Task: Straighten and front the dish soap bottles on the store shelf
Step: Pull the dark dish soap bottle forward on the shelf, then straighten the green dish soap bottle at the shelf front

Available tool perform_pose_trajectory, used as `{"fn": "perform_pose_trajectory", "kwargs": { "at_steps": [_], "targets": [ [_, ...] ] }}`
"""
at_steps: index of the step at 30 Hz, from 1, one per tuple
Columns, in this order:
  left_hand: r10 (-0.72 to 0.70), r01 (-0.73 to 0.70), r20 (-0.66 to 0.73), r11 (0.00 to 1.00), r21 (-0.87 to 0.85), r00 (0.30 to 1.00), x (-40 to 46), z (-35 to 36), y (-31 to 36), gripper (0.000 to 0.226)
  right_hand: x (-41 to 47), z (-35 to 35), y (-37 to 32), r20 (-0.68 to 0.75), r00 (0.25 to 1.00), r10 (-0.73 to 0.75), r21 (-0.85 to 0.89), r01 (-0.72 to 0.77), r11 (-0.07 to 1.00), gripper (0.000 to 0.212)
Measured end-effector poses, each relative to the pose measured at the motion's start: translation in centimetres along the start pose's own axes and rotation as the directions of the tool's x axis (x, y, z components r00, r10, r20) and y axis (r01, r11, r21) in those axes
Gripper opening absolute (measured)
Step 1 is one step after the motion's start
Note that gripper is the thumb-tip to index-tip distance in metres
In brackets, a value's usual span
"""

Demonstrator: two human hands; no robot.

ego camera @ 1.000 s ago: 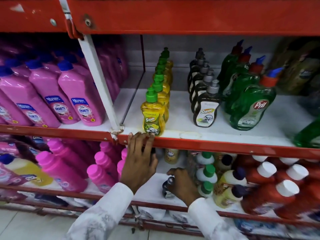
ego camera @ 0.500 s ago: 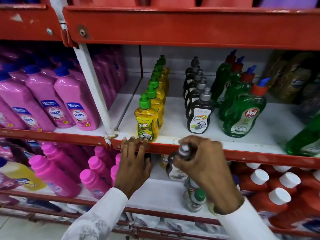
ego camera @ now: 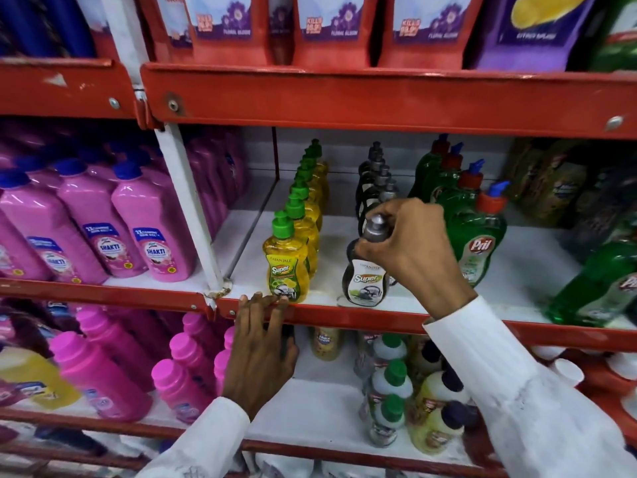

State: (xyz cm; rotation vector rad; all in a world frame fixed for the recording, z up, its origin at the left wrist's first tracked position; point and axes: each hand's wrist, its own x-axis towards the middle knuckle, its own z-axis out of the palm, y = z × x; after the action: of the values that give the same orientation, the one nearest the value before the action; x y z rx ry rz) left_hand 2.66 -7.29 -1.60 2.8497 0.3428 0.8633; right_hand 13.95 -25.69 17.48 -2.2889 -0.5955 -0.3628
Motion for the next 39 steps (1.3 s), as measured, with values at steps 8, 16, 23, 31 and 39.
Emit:
{"fn": "perform_pose_trajectory", "kwargs": {
  "at_steps": [8,16,23,31,39],
  "targets": [
    [-0.038,0.033,-0.051,0.995,-0.095,0.998,-0.4,-0.4,1.5,0.063,0.6,1.6,1.7,0.017,1.0,-0.022,0.015,0.022,1.0,0.043],
    [0.304,-0.348,-0.215,0.913,-0.213,0.928,0.7,-0.1,9.0,0.046,-4.9,-0.1,6.1,-0.17,0.985,-0.025,0.086,0.04,0.995,0.045],
    [0.482,-0.471,-0.041,0.832,-0.294,0.875,2.5,2.4,13.0,0.054,-9.6,0.1,15.1,-0.487,0.863,0.136,0.109,-0.095,0.99,0.041],
    [0.461,-0.437,0.059,0.869,-0.233,0.885,2.9,3.8,13.7,0.057,-7.9,-2.5,20.7,-0.667,0.678,0.308,0.187,-0.247,0.951,0.09],
    [0.408,-0.378,0.12,0.901,-0.213,0.905,2.6,3.1,13.7,0.057,-4.9,-5.6,25.1,-0.643,0.614,0.457,0.281,-0.366,0.887,0.092]
  ]
}}
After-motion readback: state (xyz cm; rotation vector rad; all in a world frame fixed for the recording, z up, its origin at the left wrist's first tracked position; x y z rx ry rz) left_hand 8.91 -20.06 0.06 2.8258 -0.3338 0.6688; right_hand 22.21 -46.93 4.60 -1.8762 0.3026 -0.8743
